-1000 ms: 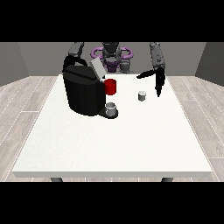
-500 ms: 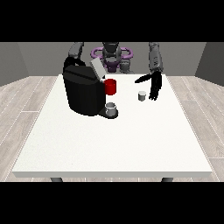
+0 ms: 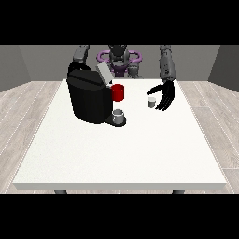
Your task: Insert the coffee pod into the coffee machine and close the lid
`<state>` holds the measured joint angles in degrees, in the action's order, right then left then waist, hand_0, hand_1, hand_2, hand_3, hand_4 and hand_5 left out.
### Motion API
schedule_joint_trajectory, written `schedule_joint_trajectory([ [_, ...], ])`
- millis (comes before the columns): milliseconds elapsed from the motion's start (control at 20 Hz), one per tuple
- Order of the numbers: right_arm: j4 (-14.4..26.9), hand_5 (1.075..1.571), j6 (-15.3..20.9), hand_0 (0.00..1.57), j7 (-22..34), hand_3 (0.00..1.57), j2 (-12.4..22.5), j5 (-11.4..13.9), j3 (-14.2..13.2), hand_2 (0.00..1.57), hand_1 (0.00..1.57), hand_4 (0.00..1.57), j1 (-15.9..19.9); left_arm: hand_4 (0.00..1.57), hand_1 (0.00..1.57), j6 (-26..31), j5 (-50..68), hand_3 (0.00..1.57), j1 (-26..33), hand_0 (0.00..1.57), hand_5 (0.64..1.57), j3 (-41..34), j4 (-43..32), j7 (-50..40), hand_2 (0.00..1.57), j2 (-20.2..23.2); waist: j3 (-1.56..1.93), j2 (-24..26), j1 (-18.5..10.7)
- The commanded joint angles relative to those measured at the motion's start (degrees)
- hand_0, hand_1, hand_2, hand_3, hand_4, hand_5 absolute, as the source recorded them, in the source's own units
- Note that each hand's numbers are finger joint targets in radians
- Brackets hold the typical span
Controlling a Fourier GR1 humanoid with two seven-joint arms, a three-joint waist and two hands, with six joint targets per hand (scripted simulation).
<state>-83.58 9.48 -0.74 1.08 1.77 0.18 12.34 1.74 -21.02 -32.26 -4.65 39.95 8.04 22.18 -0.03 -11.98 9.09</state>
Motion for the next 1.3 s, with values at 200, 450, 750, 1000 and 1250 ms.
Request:
schedule_joint_trajectory([
  [200, 1.3, 1.571, 0.0, 0.0, 0.0, 0.0, 0.5, -1.2, -2.0, 0.0, 0.0, 0.49, 3.4, 0.0, 0.65, -7.7, -7.0, 0.53, -2.3, 0.65, 1.571, 2.7, -3.0, 3.2, 0.79, -1.5, 0.01, -1.8, 0.0],
  [450, 2.3, 1.571, -1.8, 0.0, 0.0, 0.0, 1.6, -2.3, -2.7, 0.0, 0.0, 0.49, 1.8, 0.29, 0.69, -11.5, -9.2, 0.65, -3.1, 0.69, 1.571, 2.9, -4.5, 2.2, 0.85, -3.6, 0.01, 0.0, 0.5],
  [750, 0.7, 1.571, -1.3, 0.0, -1.8, 0.0, 0.5, -1.5, -1.3, 0.0, 0.0, 0.49, -2.1, 0.32, 0.97, -13.5, -11.7, 0.86, -1.7, 0.97, 1.571, 2.6, -7.7, 7.8, 1.09, -0.3, 0.0, 0.3, 0.9],
  [1000, 3.7, 1.571, -0.7, 0.0, -4.2, 0.0, -0.2, -2.5, -1.8, 0.0, 0.0, 0.42, -0.4, 0.29, 1.03, -12.4, -14.9, 0.89, -5.1, 1.03, 1.571, 4.6, -9.0, 2.7, 1.11, -1.8, 0.03, 0.4, 0.6],
  [1250, 6.1, 1.571, 1.6, 0.0, -3.7, 0.0, -1.0, -2.9, -2.6, 0.0, 0.0, 0.44, -1.0, 0.55, 1.32, -8.1, -14.2, 1.41, -5.5, 1.32, 1.571, 4.4, -7.5, 8.2, 1.43, -0.4, 0.03, 2.8, -2.2],
])
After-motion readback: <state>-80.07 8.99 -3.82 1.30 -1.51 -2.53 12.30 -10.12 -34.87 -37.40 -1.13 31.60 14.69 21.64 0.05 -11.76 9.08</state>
